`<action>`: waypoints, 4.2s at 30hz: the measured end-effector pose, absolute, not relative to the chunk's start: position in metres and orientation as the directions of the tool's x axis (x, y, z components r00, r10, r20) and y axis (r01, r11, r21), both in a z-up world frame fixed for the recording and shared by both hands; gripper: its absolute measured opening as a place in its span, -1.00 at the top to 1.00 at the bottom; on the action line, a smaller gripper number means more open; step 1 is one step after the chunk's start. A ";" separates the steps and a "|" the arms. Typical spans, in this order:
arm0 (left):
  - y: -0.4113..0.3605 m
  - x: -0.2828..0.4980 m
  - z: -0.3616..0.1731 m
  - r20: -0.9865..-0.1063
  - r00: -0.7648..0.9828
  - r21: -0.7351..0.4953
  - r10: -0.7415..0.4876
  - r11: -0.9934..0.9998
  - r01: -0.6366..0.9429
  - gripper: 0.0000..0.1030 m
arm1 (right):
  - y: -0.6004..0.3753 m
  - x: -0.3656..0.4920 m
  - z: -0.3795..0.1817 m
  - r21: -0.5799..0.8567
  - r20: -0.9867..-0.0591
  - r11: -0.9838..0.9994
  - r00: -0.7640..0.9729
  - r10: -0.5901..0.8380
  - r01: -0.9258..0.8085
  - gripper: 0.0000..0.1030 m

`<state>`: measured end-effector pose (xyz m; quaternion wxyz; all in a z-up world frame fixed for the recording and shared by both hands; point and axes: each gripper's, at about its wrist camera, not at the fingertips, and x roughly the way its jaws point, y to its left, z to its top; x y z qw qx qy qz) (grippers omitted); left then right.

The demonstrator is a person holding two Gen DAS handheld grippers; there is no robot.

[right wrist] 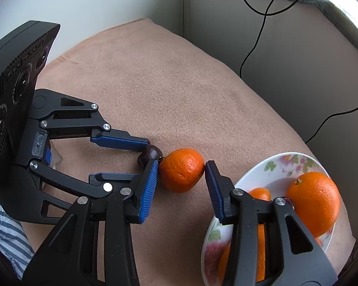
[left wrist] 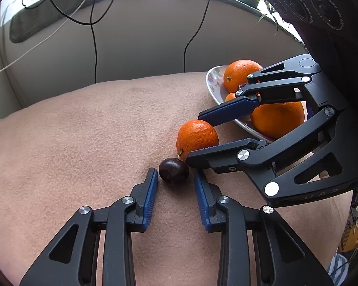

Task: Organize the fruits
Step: 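Grasp the small mandarin with the right gripper while the left gripper grasps the dark plum, then carry the mandarin over the plate with the right gripper while the left gripper carries the plum, then open the right gripper over the plate while the left gripper releases the plum into it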

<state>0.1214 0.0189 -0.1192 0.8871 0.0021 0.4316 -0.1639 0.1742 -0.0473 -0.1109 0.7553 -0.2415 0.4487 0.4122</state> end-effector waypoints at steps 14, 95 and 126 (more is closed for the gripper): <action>0.030 0.116 -0.114 -0.754 0.589 -0.154 -0.291 0.950 0.271 0.56 | -0.057 0.168 -0.103 0.025 -0.859 0.559 0.268 0.436 -0.829 0.20; -0.032 0.111 -0.060 -0.653 0.649 -0.197 -0.390 0.915 0.352 0.57 | -0.284 0.185 -0.071 0.245 -0.666 0.876 0.585 0.463 -0.415 0.20; -0.085 0.147 -0.051 -0.647 0.615 -0.204 -0.451 0.879 0.430 0.55 | -0.274 0.218 -0.090 0.253 -0.690 0.863 0.544 0.477 -0.437 0.20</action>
